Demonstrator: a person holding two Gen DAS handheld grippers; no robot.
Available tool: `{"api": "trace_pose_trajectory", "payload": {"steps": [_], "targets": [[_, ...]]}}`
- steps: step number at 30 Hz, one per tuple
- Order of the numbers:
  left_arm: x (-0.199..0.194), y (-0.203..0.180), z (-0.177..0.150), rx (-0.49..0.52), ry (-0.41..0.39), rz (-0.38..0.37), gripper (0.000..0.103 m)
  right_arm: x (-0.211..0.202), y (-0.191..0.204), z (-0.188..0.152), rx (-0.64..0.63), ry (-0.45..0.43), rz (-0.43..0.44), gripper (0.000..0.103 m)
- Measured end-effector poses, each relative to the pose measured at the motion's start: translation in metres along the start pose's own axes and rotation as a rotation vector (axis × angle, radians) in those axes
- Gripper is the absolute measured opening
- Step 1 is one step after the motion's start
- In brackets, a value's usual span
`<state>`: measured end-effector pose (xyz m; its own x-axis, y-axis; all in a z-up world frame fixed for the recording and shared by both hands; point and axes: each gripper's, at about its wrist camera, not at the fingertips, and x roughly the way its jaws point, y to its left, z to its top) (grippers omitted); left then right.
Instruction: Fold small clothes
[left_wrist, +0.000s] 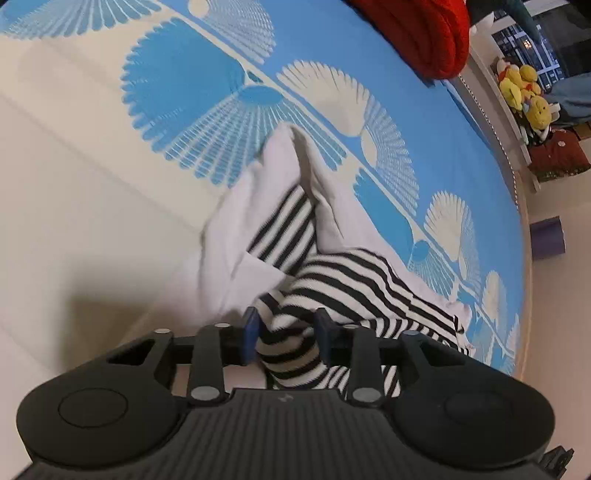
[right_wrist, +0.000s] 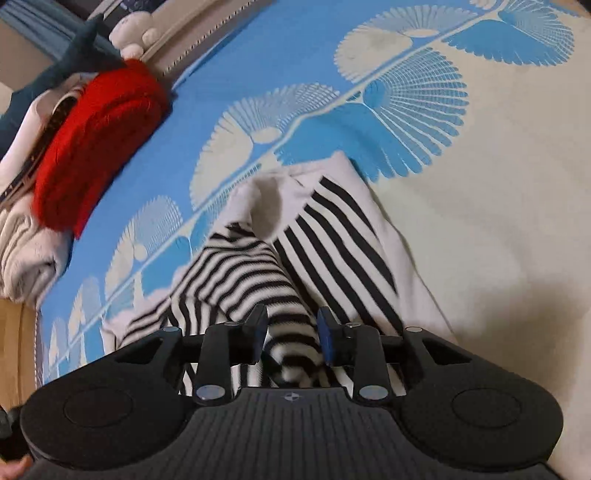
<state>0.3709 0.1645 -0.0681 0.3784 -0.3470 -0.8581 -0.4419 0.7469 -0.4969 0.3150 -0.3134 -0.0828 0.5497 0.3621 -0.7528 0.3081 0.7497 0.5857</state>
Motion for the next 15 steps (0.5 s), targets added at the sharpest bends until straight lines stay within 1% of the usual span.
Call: {"api": "trace_pose_trajectory", "payload": {"steps": [1, 2, 3, 4, 5, 6, 7, 8, 9, 10, 11, 12, 13, 14, 15], "targets": [[0.003, -0.003, -0.001, 0.009, 0.009, 0.009, 0.041, 0.005, 0.005, -0.003, -0.01, 0.008, 0.01, 0.038], [0.007, -0.006, -0.003, 0.022, 0.019, 0.022, 0.04, 0.011, 0.009, -0.004, -0.027, 0.031, 0.002, 0.048], [0.011, -0.01, -0.005, 0.04, 0.033, 0.033, 0.039, 0.019, 0.011, -0.005, -0.046, 0.056, -0.025, 0.053], [0.015, -0.014, -0.007, 0.058, 0.043, 0.039, 0.03, 0.026, 0.014, -0.008, -0.07, 0.089, -0.08, 0.055], [0.015, -0.017, -0.009, 0.082, 0.048, 0.035, 0.011, 0.032, 0.013, -0.011, -0.084, 0.117, -0.135, 0.054], [0.014, -0.02, -0.01, 0.102, 0.044, 0.024, 0.004, 0.035, 0.01, -0.012, -0.072, 0.126, -0.157, 0.05], [0.009, -0.022, -0.01, 0.119, 0.027, -0.001, 0.002, 0.032, 0.006, -0.011, -0.032, 0.112, -0.133, 0.026], [0.0, -0.024, -0.009, 0.13, 0.002, -0.043, 0.002, 0.025, 0.003, -0.007, 0.007, 0.092, -0.094, 0.004], [-0.008, -0.025, -0.008, 0.135, -0.018, -0.088, 0.002, 0.013, 0.003, -0.003, 0.03, 0.05, -0.035, 0.005], [-0.017, -0.025, -0.006, 0.142, -0.041, -0.128, 0.002, -0.002, 0.006, 0.002, 0.027, -0.016, 0.033, 0.004], [-0.025, -0.024, -0.005, 0.157, -0.064, -0.137, 0.002, -0.019, 0.01, 0.007, 0.0, -0.089, 0.082, 0.004], [-0.029, -0.022, -0.005, 0.173, -0.071, -0.109, 0.002, -0.033, 0.015, 0.01, -0.033, -0.147, 0.104, 0.004], [-0.025, -0.018, -0.005, 0.178, -0.051, -0.068, 0.003, -0.042, 0.016, 0.012, -0.056, -0.179, 0.108, 0.004], [-0.018, -0.011, -0.006, 0.168, -0.01, -0.031, 0.003, -0.044, 0.014, 0.012, -0.064, -0.17, 0.087, 0.004], [-0.009, -0.005, -0.008, 0.153, 0.038, 0.011, 0.003, -0.039, 0.01, 0.011, -0.059, -0.122, 0.045, 0.004]]}}
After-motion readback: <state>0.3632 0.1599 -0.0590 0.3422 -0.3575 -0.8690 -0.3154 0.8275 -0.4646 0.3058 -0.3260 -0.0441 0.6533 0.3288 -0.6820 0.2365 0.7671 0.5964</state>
